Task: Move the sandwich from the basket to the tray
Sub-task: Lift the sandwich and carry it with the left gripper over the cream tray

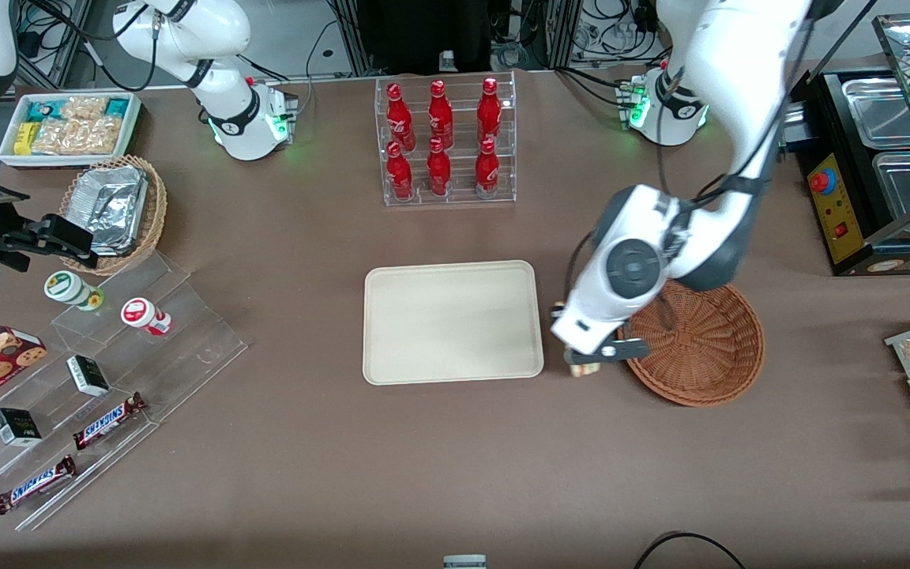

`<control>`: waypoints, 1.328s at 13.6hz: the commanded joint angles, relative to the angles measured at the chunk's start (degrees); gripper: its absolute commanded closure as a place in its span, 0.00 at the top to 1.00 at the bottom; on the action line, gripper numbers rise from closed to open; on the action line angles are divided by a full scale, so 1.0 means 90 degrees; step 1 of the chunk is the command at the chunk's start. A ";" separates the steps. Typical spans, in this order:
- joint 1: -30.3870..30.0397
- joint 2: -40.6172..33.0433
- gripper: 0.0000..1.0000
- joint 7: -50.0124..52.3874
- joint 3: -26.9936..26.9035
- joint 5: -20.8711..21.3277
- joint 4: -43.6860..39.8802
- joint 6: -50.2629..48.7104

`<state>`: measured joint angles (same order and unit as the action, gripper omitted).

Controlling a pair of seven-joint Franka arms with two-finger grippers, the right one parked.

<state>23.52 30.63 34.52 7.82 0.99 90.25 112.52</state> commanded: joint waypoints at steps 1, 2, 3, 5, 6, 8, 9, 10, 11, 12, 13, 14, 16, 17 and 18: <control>0.0529 0.0706 0.00 0.0342 -0.0077 -0.0003 -0.1139 -0.0461; 0.0715 0.0872 0.00 0.0499 -0.0077 0.0007 -0.1325 -0.0452; 0.0891 0.1038 0.00 0.0607 -0.0077 -0.0003 -0.1540 -0.0452; 0.1165 0.1360 0.00 0.0842 -0.0077 -0.0003 -0.1941 -0.0461; 0.1360 0.1555 0.00 0.0988 -0.0077 0.0007 -0.2203 -0.0481; 0.1595 0.1810 0.00 0.1262 -0.0077 0.0007 -0.2624 -0.0714; 0.1673 0.1879 0.00 0.1301 -0.0068 0.0007 -0.2771 -0.0793; 0.1771 0.1918 0.00 0.1379 -0.0068 -0.0003 -0.2821 -0.0803; 0.1859 0.1957 0.00 0.1496 -0.0068 -0.0003 -0.2870 -0.0764; 0.1918 0.2025 0.00 0.1584 -0.0068 -0.0003 -0.2938 -0.0745; 0.1986 0.2065 0.00 0.1662 -0.0068 -0.0003 -0.2977 -0.0725; 0.2015 0.2065 0.00 0.1692 -0.0068 -0.0003 -0.2968 -0.0667; 0.2016 0.2123 0.00 0.1692 -0.0068 -0.0003 -0.2958 -0.0540; 0.2006 0.2152 0.00 0.1663 -0.0068 -0.0003 -0.2948 -0.0443; 0.2006 0.2191 0.00 0.1663 -0.0068 -0.0003 -0.2919 -0.0316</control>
<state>41.06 48.56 48.66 7.72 0.97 66.16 108.67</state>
